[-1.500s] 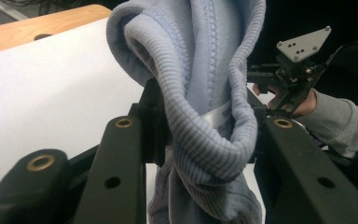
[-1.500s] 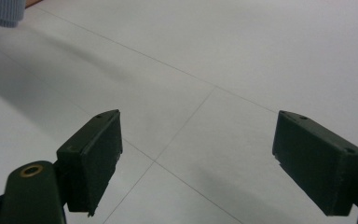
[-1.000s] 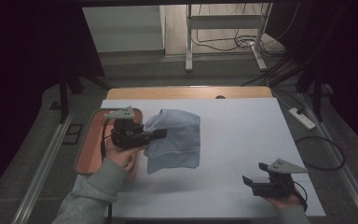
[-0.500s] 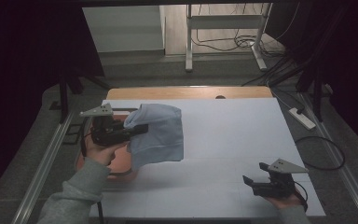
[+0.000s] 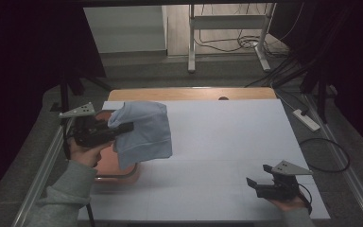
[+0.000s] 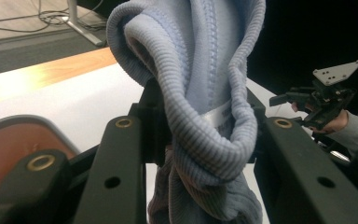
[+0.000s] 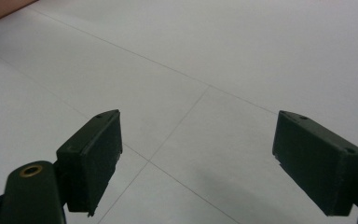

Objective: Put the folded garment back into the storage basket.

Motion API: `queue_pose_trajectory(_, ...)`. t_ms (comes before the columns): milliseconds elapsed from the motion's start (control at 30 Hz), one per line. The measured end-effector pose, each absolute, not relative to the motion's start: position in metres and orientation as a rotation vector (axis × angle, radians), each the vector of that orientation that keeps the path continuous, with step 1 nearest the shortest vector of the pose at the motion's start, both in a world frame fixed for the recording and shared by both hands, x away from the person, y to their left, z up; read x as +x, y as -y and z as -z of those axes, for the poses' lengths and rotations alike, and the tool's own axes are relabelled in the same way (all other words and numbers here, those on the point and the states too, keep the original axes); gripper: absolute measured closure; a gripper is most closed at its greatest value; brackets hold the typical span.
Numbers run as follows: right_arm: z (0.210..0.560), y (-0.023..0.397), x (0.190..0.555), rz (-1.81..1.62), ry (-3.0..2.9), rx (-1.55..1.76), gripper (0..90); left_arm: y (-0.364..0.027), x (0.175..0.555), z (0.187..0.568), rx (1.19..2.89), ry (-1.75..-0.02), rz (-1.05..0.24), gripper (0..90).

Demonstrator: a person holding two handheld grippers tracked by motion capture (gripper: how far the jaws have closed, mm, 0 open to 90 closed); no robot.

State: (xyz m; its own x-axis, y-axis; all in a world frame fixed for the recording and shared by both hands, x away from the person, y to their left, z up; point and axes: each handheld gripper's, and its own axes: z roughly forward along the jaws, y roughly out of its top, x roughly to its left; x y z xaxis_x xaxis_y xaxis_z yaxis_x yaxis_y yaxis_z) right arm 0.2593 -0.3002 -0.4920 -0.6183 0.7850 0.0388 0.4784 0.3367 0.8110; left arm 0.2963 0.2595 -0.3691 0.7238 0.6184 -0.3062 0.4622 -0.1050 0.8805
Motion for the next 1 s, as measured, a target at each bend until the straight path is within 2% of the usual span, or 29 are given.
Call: queue_pose_trajectory(1000, 0.493, 0.3, 0.261, -1.172, -2.25, 1.127, 16.3, -0.333, 0.289, 0.37, 1.677, -0.994, -0.25, 63.2)
